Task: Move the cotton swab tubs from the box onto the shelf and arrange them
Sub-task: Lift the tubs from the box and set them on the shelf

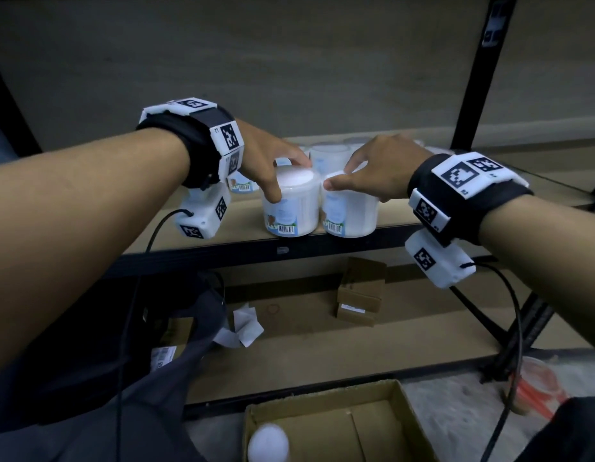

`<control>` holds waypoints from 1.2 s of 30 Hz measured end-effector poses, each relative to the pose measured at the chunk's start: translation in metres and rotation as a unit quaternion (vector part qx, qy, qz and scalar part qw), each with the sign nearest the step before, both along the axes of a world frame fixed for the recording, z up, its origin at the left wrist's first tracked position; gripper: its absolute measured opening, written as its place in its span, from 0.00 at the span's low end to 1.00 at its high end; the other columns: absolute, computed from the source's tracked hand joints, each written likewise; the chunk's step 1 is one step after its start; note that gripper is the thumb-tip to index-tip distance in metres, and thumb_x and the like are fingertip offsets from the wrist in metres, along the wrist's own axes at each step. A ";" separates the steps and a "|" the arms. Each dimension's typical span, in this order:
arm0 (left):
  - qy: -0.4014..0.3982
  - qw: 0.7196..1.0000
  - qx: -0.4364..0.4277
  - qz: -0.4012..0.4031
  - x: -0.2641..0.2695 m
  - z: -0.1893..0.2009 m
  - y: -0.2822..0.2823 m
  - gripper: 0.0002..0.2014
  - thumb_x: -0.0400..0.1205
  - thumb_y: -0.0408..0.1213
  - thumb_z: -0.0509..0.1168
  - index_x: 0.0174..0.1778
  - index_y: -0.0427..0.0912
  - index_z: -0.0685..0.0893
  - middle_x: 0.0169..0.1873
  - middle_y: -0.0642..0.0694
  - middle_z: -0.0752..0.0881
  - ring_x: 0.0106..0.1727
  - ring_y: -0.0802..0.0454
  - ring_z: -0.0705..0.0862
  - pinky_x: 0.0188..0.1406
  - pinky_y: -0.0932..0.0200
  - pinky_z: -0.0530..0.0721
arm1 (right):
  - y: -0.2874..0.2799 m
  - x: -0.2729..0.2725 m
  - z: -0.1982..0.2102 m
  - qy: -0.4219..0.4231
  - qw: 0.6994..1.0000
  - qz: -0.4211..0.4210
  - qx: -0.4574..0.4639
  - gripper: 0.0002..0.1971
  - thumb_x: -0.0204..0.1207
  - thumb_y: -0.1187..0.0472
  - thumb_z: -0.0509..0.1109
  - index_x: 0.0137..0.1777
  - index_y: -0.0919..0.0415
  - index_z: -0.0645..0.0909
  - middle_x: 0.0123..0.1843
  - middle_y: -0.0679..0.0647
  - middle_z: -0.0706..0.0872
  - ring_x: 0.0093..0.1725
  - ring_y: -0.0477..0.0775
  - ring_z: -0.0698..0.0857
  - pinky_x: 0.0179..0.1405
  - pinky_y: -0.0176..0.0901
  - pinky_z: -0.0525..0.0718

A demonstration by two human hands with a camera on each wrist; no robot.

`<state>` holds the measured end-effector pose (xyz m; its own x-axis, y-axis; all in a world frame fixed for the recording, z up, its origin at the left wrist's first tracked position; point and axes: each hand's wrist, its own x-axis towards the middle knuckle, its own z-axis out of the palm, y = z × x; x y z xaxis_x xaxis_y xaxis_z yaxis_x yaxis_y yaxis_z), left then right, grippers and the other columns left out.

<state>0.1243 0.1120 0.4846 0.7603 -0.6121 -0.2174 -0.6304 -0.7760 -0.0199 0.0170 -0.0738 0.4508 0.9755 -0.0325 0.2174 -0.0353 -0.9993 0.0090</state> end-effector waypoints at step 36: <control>-0.132 0.984 -0.093 -0.075 -0.031 -0.013 -0.004 0.20 0.77 0.42 0.74 0.66 0.51 0.86 0.61 0.58 0.88 0.48 0.62 0.80 0.51 0.68 0.72 | -0.003 0.001 -0.010 -0.087 0.995 0.042 0.031 0.14 0.73 0.63 0.76 0.55 0.44 0.89 0.54 0.47 0.89 0.55 0.52 0.84 0.48 0.41 0.77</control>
<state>0.0933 0.1083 0.4721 0.6738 -0.7318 0.1026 -0.7297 -0.6808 -0.0639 0.0182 -0.0766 0.4410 0.9234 0.0284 0.3828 0.0524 -0.9972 -0.0527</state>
